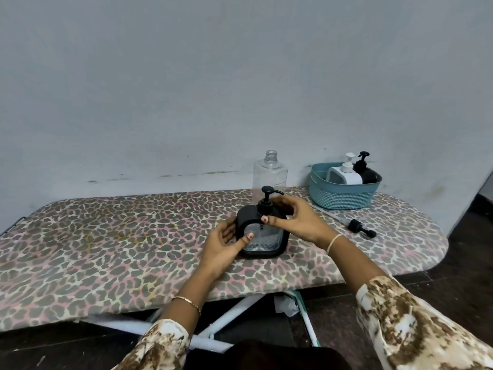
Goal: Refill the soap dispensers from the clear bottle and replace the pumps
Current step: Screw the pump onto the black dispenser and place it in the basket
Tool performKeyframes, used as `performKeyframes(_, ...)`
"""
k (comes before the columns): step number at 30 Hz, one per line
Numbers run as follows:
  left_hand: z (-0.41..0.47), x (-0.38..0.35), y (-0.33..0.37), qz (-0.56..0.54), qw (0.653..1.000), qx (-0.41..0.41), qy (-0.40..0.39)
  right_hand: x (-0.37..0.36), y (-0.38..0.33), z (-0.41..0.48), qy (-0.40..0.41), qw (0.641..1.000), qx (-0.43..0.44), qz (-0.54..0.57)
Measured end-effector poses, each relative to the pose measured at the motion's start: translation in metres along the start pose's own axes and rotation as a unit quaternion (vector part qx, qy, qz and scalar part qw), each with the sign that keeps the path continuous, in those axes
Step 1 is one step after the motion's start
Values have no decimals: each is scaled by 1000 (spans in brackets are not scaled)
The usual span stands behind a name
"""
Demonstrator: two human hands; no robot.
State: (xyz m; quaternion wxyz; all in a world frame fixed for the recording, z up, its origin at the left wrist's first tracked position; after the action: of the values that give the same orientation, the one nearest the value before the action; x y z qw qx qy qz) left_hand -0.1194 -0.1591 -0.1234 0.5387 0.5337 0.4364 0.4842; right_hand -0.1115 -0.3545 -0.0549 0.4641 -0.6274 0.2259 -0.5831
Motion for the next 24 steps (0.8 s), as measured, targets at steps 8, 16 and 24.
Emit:
performKeyframes(8,0,-43,15,17,997,-12,-75,38,7,-29,-9,1000,-4,18)
performKeyframes(16,19,-119,45,104,983,-81,-125,95,13,-32,157,987,-27,-33)
performKeyframes(24,74,-170,81,160,969,-143,-119,153,9,5,343,927,-65,-136)
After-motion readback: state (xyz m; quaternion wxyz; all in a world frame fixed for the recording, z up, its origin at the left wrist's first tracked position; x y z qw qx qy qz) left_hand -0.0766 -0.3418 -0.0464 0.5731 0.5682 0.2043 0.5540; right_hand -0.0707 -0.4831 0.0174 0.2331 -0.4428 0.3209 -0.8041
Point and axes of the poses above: each hand's wrist, its own z-axis towards the middle knuckle, its own x-axis out of the back of the hand, y = z × x, the point moved 2 cm from there along z, towards the middle knuckle, and after that the axes turned 8 degrees about -y, right-handed, at the moved point
